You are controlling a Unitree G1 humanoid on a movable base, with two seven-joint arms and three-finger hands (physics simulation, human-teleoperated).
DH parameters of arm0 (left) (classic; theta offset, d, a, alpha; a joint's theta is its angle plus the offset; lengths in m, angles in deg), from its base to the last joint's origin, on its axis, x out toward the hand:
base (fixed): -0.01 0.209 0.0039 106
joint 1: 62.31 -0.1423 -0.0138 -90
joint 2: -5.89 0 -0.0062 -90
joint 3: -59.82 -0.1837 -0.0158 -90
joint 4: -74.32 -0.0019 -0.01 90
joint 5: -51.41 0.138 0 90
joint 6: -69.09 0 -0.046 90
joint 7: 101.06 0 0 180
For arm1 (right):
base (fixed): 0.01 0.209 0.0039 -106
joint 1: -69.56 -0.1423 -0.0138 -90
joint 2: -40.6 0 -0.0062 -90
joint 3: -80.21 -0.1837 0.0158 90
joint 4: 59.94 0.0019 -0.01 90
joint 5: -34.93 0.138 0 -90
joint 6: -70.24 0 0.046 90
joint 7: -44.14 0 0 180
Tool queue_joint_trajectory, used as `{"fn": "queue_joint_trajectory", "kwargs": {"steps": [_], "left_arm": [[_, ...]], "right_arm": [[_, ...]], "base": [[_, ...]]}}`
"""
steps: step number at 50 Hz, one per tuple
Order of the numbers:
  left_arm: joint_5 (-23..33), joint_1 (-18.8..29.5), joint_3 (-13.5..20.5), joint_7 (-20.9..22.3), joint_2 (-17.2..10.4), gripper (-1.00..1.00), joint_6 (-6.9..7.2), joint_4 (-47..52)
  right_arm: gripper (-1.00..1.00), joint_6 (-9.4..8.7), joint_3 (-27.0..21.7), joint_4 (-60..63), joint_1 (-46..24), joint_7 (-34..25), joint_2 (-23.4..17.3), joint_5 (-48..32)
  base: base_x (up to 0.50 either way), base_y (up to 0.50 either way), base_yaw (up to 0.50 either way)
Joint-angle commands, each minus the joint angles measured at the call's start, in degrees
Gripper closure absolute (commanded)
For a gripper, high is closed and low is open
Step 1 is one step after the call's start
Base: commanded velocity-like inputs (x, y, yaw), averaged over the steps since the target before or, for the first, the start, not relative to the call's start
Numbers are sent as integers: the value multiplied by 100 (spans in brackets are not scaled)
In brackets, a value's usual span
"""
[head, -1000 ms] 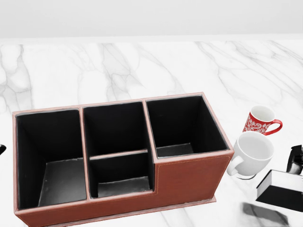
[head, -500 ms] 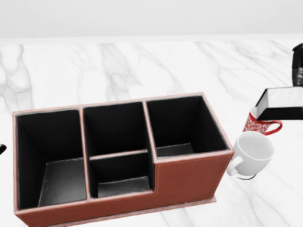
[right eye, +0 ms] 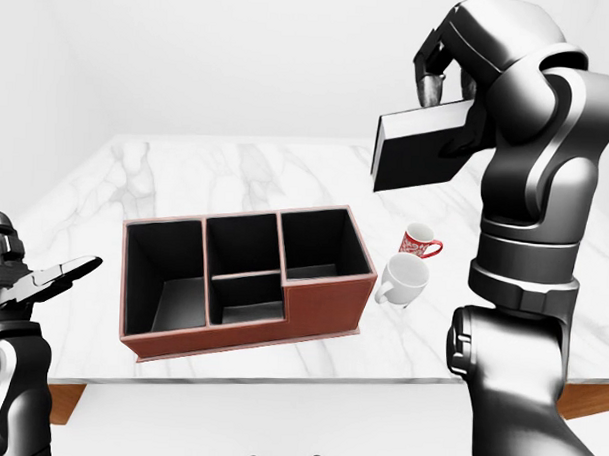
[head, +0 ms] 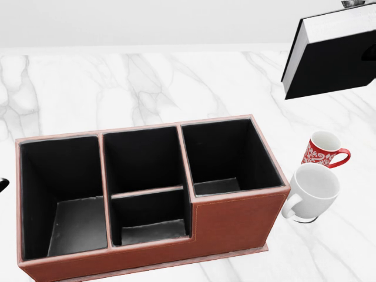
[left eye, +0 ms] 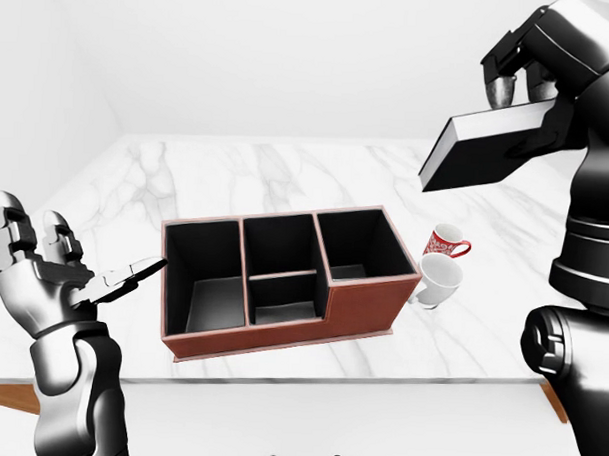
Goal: Pick up the book and place it in the right compartment of the caddy.
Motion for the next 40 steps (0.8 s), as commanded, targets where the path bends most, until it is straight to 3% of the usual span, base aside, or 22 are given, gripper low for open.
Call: {"fn": "queue_joint_trajectory", "kwargs": {"steps": [1, 14, 40], "left_arm": [[-3, -1, 2, -9, -3, -100, 0, 22], [-3, -6, 7, -5, 2, -100, 0, 31], [32, 16, -21, 17, 1, -100, 0, -123]], "right_arm": [[100, 1, 296, -1339, -1093, 2, 417, 464], [100, 1, 539, -2437, -1508, 2, 829, 807], [100, 1, 793, -2686, -849, 2, 1400, 411]], "base": [[0, 0, 0], [0, 0, 0], [0, 0, 0]]}}
